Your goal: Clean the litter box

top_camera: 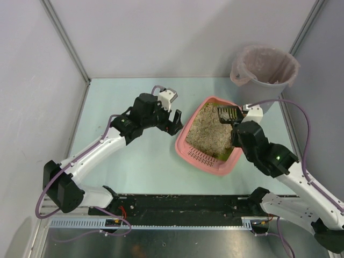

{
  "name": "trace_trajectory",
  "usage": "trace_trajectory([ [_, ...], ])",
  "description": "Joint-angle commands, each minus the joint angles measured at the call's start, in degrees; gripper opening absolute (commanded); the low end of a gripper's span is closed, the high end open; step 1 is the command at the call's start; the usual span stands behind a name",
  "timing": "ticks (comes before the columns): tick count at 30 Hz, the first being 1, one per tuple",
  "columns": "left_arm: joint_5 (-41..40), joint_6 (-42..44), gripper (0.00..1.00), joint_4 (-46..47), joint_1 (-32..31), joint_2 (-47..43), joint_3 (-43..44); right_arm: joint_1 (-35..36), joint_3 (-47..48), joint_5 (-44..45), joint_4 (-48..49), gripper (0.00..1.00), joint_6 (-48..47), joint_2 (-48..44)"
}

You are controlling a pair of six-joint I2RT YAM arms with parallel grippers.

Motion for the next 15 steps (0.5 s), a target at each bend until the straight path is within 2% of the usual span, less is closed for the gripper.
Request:
trace_trajectory([
  [1, 2.69, -0.19, 0.95, 0.65, 1.10, -0.29, 0.37, -3.31, 6.10, -6.86, -3.13, 0.00, -2.12, 3.81],
  [8, 5.24, -1.07, 0.95, 0.65, 2.77, -0.29, 0.63, -9.63, 13.21, -9.86, -6.64, 0.00, -3.62, 7.06],
  [15, 4.55, -1.07, 0.95, 0.65, 4.00, -1.96, 0.63, -14.37, 22.88, -11.97, -11.30, 0.00, -6.08, 12.59],
])
